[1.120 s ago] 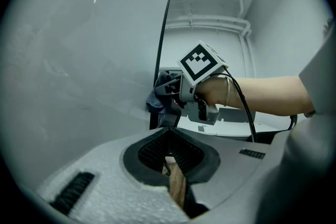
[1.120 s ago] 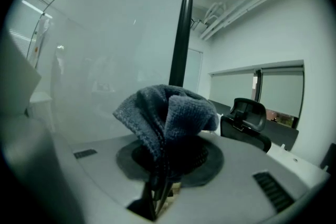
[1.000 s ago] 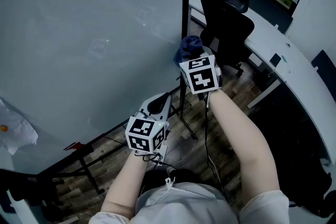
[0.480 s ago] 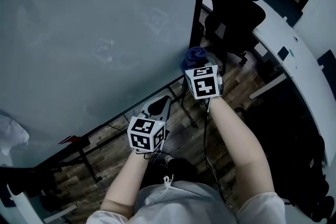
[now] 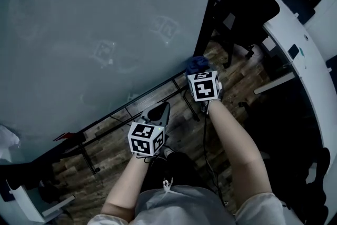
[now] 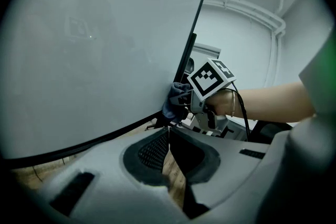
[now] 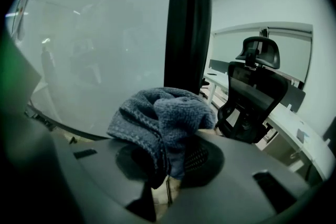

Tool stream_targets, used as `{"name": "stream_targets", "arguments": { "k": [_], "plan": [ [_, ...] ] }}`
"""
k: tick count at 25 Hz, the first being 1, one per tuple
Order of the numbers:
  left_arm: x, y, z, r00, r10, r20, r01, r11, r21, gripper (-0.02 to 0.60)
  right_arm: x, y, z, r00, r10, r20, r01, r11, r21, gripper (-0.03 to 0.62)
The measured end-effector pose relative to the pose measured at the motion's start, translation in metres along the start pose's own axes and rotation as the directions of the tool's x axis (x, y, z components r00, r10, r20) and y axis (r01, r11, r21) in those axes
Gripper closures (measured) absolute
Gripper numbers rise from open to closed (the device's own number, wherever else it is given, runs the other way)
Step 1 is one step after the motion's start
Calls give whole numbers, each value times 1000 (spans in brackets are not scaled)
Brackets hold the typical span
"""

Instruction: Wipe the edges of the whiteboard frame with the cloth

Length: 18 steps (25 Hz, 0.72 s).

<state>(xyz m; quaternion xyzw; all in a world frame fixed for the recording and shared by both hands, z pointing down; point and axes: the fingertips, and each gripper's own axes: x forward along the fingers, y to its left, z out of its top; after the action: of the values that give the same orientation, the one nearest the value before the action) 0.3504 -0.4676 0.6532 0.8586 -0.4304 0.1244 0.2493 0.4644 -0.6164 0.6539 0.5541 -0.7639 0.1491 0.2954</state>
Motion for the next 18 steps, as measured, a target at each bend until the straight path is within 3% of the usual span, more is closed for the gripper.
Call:
{"name": "stream_targets", "arguments": {
  "k": [9, 13, 18],
  "plan": [
    [-1, 22, -36, 997, 58, -42, -61, 995, -84, 561, 30, 6, -39, 997, 12, -71, -9, 999, 35, 514],
    [-12, 35, -34, 995, 97, -23, -100, 985, -140, 561, 31, 12, -40, 996, -28, -88, 33, 998, 52, 516],
    [-25, 46, -32, 990, 141, -8, -141, 978, -151, 561, 29, 24, -39, 995, -42, -94, 46, 998, 39, 516]
  ]
}}
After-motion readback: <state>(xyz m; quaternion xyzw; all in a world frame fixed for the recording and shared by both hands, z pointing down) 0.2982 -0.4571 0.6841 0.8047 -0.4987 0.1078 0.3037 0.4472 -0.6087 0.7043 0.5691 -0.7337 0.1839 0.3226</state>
